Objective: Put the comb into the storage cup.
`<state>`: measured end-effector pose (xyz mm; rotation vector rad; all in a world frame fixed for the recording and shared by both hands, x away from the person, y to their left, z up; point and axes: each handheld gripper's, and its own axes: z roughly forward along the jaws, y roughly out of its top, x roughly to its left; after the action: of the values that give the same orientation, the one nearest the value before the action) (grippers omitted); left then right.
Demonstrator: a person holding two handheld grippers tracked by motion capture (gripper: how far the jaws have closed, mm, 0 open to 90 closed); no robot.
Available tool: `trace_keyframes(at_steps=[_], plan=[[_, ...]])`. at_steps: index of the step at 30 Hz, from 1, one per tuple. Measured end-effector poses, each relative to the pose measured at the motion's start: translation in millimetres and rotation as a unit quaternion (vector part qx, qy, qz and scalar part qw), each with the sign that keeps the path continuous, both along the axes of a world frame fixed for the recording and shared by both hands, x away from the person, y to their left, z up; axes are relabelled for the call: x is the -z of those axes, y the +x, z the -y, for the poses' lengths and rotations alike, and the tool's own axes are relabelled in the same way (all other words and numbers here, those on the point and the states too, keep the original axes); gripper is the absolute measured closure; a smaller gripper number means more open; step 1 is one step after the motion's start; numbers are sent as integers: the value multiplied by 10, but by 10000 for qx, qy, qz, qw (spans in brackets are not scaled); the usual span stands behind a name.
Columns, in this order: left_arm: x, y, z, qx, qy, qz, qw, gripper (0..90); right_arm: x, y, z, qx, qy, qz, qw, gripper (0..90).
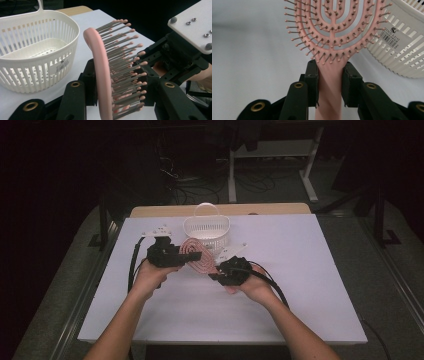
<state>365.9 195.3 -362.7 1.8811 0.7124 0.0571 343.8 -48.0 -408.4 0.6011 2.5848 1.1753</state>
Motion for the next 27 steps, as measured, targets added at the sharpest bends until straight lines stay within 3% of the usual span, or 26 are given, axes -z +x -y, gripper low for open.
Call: trace_keyframes(at_steps=[17, 27], plan=[[-23, -27, 24, 33, -188, 97, 9998, 648, 0, 11, 5, 4, 104, -80, 9999, 671], [-48, -31, -26, -87, -188, 221, 9995, 650, -10, 38, 41, 89, 280, -224, 9993, 530]])
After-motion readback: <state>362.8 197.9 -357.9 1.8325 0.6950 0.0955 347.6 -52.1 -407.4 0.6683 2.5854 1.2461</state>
